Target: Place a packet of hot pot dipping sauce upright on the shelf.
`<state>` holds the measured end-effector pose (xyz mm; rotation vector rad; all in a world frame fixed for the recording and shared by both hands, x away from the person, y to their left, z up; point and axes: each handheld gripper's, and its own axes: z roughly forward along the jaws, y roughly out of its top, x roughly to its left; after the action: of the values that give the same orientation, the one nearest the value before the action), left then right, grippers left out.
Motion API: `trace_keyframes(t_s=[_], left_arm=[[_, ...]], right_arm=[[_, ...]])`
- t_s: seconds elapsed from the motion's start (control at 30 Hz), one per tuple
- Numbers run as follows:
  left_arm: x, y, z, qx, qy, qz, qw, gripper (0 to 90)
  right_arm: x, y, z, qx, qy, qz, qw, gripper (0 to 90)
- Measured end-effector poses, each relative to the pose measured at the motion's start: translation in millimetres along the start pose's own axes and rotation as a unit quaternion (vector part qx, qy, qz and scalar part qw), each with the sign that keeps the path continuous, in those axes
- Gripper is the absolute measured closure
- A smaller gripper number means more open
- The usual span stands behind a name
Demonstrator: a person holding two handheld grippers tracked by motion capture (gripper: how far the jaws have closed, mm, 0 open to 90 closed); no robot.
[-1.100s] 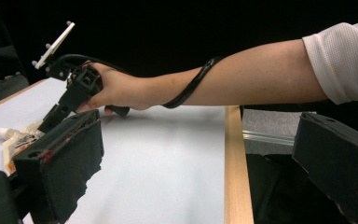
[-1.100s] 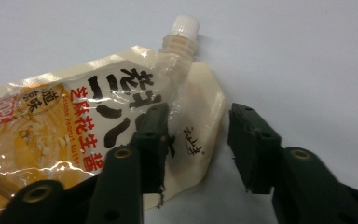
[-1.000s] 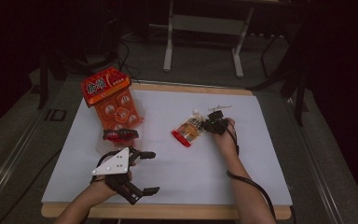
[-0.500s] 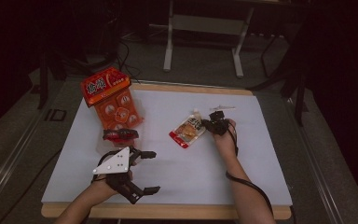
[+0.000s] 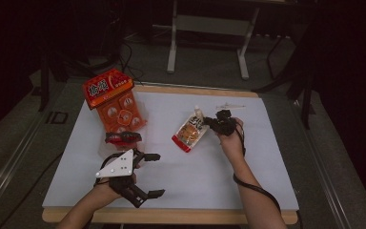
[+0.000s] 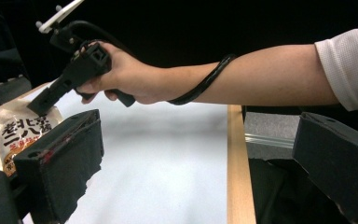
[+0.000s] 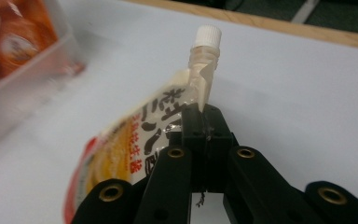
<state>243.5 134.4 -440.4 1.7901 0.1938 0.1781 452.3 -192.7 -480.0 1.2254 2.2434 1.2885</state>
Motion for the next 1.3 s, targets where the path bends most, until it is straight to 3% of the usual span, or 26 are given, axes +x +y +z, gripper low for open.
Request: trace_keyframes(t_s=[0.3, 0.63, 0.93, 1.1, 1.3], left_arm=[[1.9, 2.2, -4.1, -0.002, 0.009, 0.001, 1.0, 2.1], [2.8, 3.9, -6.0, -0.006, 0.015, -0.006, 0.9999, 2.1], [3.2, 8.7, -8.6, -0.011, 0.017, -0.01, 0.9997, 2.1], [3.2, 11.7, -7.1, -0.013, 0.017, -0.013, 0.9997, 2.1], [3.6, 15.5, -2.8, -0.004, 0.022, -0.021, 0.9995, 2.1]], right_arm=[[16.3, 14.4, -12.1, -0.016, 0.031, -0.01, 0.9993, 90.0], [38.4, 27.8, -28.9, -0.028, 0.066, -0.057, 0.9958, 90.0], [45.6, 32.6, -52.3, -0.032, 0.075, -0.087, 0.9929, 90.0], [48.7, 36.6, -71.8, -0.04, 0.092, -0.098, 0.9901, 90.0], [60.4, 40.3, -96.1, -0.047, 0.123, -0.118, 0.9843, 90.0]])
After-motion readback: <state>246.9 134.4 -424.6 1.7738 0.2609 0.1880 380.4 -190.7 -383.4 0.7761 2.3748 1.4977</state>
